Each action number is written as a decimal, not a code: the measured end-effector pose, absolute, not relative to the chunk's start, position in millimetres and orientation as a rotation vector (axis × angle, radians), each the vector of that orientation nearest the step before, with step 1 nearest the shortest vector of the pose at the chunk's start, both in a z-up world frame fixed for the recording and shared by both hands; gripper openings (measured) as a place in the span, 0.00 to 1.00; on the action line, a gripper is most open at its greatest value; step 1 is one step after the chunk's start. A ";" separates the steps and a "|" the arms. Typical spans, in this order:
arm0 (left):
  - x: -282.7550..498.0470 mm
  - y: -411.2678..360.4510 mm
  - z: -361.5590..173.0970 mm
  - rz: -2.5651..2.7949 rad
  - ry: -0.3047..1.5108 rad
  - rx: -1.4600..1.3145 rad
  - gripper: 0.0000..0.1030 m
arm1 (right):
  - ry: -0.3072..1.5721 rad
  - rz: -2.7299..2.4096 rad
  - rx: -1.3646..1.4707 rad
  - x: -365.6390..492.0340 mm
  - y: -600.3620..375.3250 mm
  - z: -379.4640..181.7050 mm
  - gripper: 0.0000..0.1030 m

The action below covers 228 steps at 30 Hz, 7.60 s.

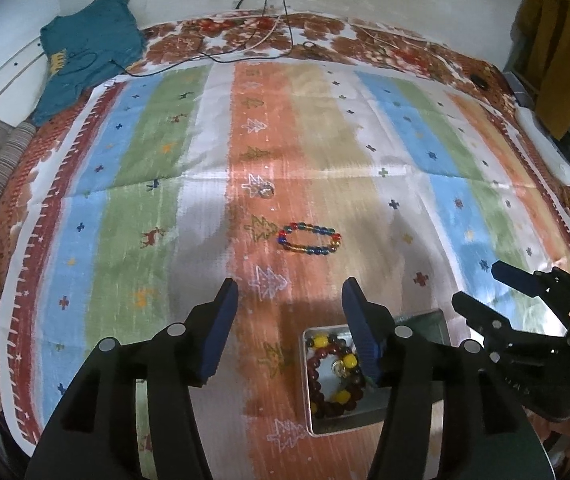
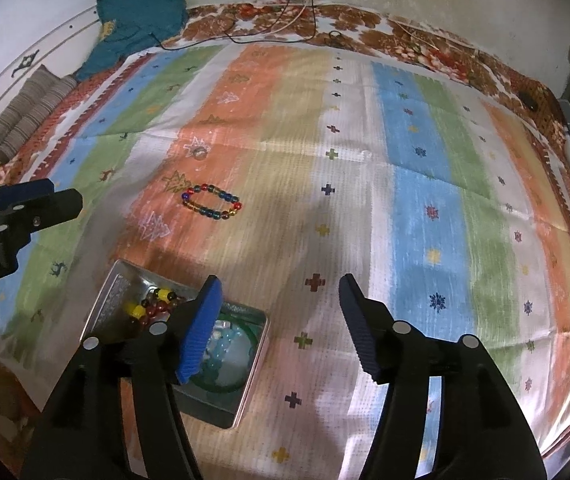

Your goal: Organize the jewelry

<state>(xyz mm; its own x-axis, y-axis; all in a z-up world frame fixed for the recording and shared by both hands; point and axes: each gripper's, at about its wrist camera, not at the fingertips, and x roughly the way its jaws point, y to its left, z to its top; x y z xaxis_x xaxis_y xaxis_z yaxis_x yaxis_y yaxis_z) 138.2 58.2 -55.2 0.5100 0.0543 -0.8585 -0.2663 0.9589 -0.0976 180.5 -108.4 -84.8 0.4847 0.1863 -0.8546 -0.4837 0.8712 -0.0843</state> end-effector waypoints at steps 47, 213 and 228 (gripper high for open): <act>237.9 95.8 -93.9 0.273 1.093 -0.182 0.61 | 1.075 0.494 -0.379 252.4 -51.5 -121.3 0.70; 37.0 0.3 -28.9 0.024 0.934 -0.105 0.93 | 0.815 0.562 -0.305 80.3 -154.7 -44.7 0.76; 18.1 -13.1 -20.3 0.024 0.838 -0.059 0.94 | 0.758 0.583 -0.281 55.4 -165.8 -36.4 0.90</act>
